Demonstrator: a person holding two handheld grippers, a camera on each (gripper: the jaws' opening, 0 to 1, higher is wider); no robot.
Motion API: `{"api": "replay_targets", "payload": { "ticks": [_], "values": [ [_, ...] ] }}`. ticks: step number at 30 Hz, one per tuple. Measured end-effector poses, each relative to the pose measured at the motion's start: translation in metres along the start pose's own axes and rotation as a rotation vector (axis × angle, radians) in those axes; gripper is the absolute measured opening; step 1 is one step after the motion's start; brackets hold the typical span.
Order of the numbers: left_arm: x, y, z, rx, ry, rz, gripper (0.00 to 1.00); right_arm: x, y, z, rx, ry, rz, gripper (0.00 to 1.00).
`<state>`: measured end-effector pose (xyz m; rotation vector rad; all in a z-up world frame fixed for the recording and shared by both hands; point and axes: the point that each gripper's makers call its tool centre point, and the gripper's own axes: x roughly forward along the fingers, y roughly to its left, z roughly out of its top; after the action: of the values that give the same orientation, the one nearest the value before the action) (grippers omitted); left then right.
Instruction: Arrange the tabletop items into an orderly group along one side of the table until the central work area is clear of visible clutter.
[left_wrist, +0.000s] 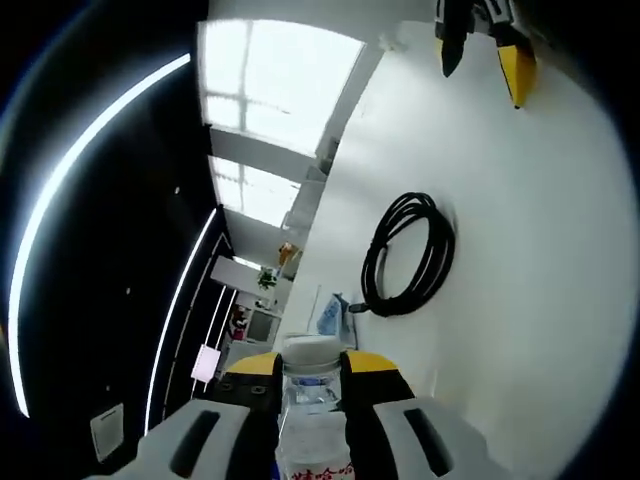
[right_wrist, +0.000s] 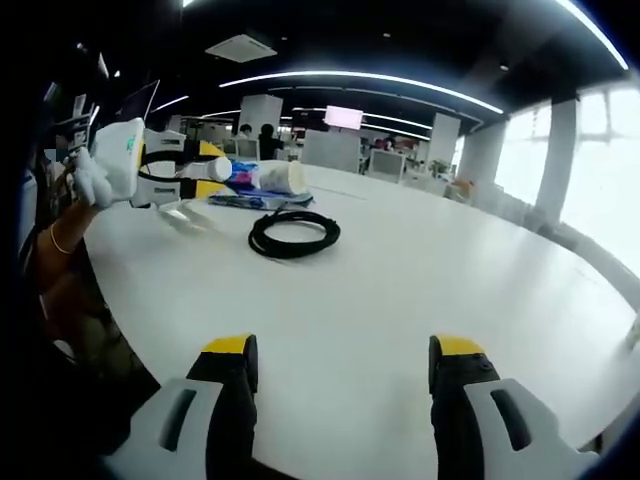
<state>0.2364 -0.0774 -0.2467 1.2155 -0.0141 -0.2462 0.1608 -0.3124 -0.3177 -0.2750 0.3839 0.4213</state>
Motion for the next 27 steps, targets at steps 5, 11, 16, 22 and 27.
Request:
{"api": "replay_targets", "payload": {
  "ticks": [5,11,16,22,27],
  "values": [
    [-0.003,0.004,-0.002,-0.011,0.004,0.003,0.21,0.002,0.001,0.001,0.007,-0.007,0.006,0.67],
    [-0.009,0.016,-0.005,-0.081,-0.008,0.031,0.21,0.003,0.003,0.001,-0.001,-0.002,0.007,0.67],
    [-0.016,0.031,-0.010,-0.140,-0.012,0.044,0.21,0.002,0.003,0.001,0.002,-0.004,0.004,0.66],
    [-0.025,0.048,-0.018,-0.232,-0.025,0.064,0.21,0.002,0.004,0.002,0.005,-0.005,0.006,0.66],
    [-0.030,0.054,-0.022,-0.263,-0.023,0.069,0.21,0.003,0.008,0.000,-0.005,0.006,0.012,0.66]
  ]
}}
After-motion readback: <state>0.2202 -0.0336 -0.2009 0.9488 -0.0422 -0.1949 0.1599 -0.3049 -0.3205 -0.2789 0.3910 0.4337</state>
